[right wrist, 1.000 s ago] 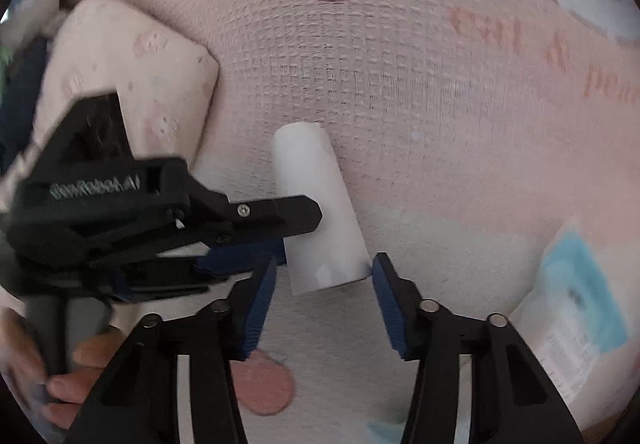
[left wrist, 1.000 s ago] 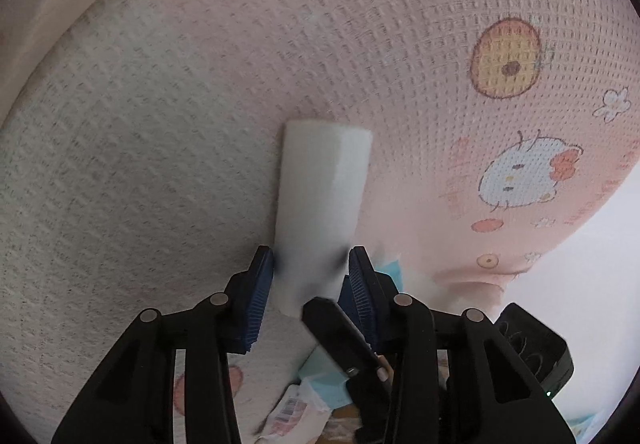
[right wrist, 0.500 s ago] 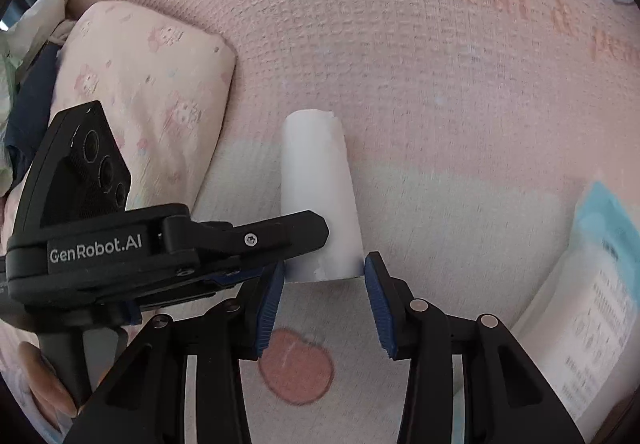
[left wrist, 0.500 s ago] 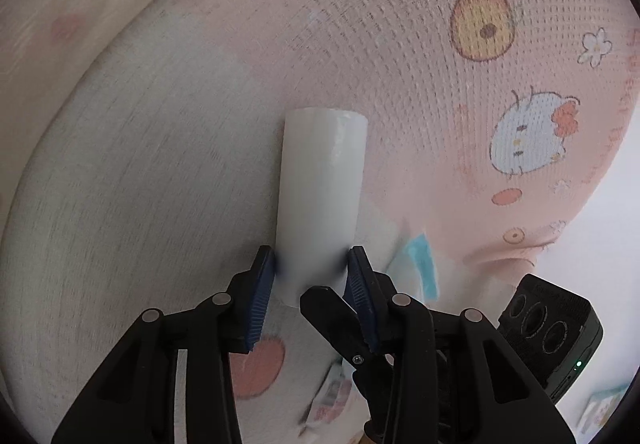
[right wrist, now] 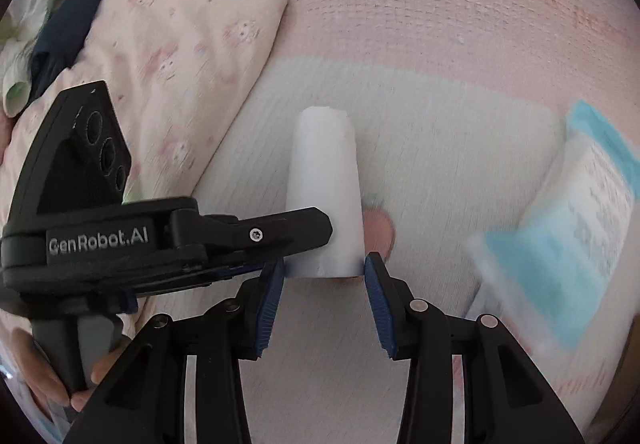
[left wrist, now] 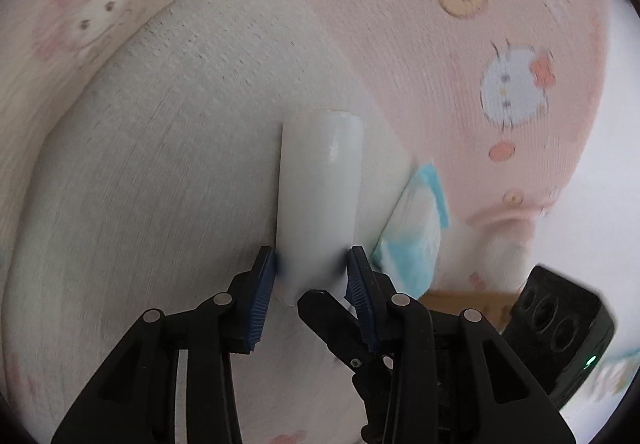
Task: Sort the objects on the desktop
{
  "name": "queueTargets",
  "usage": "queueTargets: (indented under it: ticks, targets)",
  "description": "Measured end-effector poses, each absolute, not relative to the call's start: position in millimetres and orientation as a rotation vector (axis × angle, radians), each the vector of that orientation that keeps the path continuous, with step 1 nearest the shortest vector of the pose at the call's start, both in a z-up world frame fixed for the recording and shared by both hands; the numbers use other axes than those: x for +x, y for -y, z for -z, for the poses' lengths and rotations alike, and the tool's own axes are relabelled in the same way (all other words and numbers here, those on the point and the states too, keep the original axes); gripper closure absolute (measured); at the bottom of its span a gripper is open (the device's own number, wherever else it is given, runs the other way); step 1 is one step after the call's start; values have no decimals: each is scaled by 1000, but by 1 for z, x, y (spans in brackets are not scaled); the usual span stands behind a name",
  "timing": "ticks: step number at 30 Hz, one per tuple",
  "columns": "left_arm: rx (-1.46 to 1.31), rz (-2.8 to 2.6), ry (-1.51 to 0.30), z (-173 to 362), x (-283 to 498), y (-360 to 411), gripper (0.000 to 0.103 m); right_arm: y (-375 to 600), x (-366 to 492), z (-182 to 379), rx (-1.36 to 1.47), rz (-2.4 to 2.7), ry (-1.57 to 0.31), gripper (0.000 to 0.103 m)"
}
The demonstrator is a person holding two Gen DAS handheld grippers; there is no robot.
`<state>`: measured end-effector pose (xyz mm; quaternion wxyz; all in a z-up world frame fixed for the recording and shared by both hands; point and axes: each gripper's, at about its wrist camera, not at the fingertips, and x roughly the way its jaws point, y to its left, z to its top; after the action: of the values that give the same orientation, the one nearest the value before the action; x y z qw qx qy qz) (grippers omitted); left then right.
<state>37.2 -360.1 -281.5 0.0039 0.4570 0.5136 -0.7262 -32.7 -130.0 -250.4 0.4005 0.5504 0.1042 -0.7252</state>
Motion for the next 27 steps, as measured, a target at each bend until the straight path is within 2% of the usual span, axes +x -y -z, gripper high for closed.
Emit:
queueTargets:
  ticks: [3,7,10,14,21,22,24,27]
  targets:
    - [1408,2330,-1494,275,53,345,62,128,-20,252,1413,1843,-239,64]
    - [1412,2314,-1532,279,70,341,63,122,1,250,1406,1883,-203,64]
    - [1444,2320,-1527,281,82,341,63,134,13,252,1384,1887,-285,63]
    - [1417,2314,-1556,281,98,340,63,116,34,246,1385,1876,-280,63]
    - [1419,2353,-1516,275,121,337,64,109,56,244,1311,1868,-281,61]
    - [1395,2346,-1530,273,125,338,63,109,54,244,1317,1859,-264,60]
    - [1365,2341,-1529,270,131,340,63,106,53,245,1343,1853,-230,44]
    - [1367,2391,-1404,257,133,341,59,104,55,241,1316,1857,-199,38]
